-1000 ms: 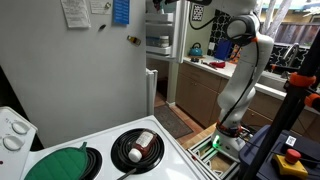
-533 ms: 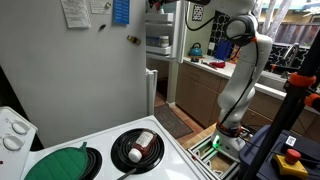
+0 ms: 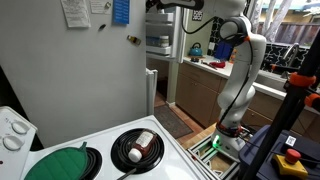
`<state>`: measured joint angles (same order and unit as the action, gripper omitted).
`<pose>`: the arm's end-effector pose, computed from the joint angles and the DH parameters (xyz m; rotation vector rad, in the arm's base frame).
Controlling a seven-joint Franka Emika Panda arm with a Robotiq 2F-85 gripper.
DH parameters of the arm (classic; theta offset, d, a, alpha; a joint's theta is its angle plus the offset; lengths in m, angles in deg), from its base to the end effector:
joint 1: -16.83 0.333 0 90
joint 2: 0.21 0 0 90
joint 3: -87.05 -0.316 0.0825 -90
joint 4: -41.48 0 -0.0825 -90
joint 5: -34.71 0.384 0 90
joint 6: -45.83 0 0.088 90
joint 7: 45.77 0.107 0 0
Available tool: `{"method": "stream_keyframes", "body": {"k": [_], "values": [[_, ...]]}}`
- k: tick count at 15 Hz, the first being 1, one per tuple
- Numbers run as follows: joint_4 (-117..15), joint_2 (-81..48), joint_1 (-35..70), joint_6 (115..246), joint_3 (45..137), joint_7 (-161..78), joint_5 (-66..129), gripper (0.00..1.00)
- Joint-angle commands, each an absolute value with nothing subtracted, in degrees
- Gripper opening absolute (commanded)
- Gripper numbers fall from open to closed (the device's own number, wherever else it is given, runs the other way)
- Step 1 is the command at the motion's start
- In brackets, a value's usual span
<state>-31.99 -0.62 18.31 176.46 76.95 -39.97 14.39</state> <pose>0.5583 0.1053 0.8507 2.5528 0.2388 1.4446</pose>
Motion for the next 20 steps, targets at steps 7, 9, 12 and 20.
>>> {"method": "stream_keyframes", "body": {"k": [7,9,12,20], "values": [[-27.85,-2.70,18.01,164.94,77.32,-39.12,14.05,1.00],[-26.32,-3.25,17.91,163.68,77.40,-38.01,14.65,1.00],[-25.27,-3.88,17.96,163.25,77.59,-33.68,12.10,1.00],[-22.58,-6.37,18.40,161.58,77.56,-20.85,8.36,1.00]]}}
